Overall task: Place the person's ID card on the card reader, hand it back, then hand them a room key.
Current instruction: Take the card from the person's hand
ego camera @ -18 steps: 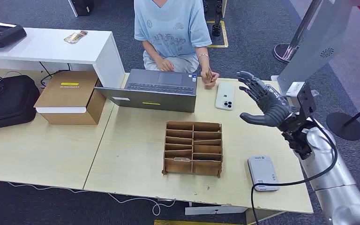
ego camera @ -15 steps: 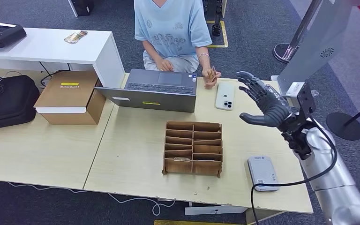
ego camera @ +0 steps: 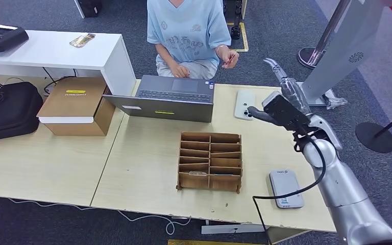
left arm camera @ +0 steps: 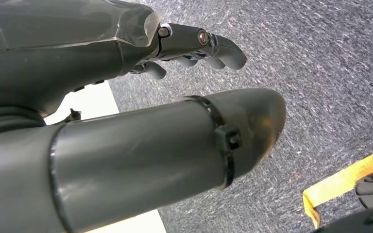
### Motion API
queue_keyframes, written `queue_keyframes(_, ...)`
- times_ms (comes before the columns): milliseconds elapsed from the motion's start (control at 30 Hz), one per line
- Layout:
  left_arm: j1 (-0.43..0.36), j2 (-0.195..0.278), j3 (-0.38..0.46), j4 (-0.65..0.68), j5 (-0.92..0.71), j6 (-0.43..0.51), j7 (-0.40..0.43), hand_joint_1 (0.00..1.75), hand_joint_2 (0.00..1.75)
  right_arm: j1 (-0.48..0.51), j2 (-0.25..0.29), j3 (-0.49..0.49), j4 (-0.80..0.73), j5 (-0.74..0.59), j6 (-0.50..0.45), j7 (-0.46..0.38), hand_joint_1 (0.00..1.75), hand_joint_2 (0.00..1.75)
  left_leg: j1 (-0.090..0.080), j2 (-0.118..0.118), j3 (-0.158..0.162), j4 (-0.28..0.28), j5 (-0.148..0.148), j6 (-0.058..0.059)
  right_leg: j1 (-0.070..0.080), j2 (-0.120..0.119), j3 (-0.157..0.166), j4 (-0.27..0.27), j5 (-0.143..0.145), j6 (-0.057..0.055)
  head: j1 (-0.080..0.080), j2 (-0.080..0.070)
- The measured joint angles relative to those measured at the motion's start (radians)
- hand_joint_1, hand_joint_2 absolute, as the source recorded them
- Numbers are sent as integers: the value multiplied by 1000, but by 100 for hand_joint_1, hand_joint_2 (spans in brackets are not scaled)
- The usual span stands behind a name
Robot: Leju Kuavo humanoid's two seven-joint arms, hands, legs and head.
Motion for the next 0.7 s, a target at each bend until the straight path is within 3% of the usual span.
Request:
queue_keyframes(133,-4,-2,0,0,-14,-9,0,0,0,-47,40,57,-20,197,-91,41,0,175,0,0,0,0,0,-1,0,1,0,0,0,0,0,0)
queue_keyframes(300,-8,-2,0,0,-31,-11,-1,0,0,-154,109,130,30,327,-111,92,0,175,0,1,1,0,2,-2,0,2,0,1,1,-1,0,0)
queue_keyframes(700,-12,-3,-2,0,-54,-14,-7,0,0,-456,308,229,454,459,-115,148,0,175,1,1,0,0,4,-3,1,1,-1,1,3,-3,0,0)
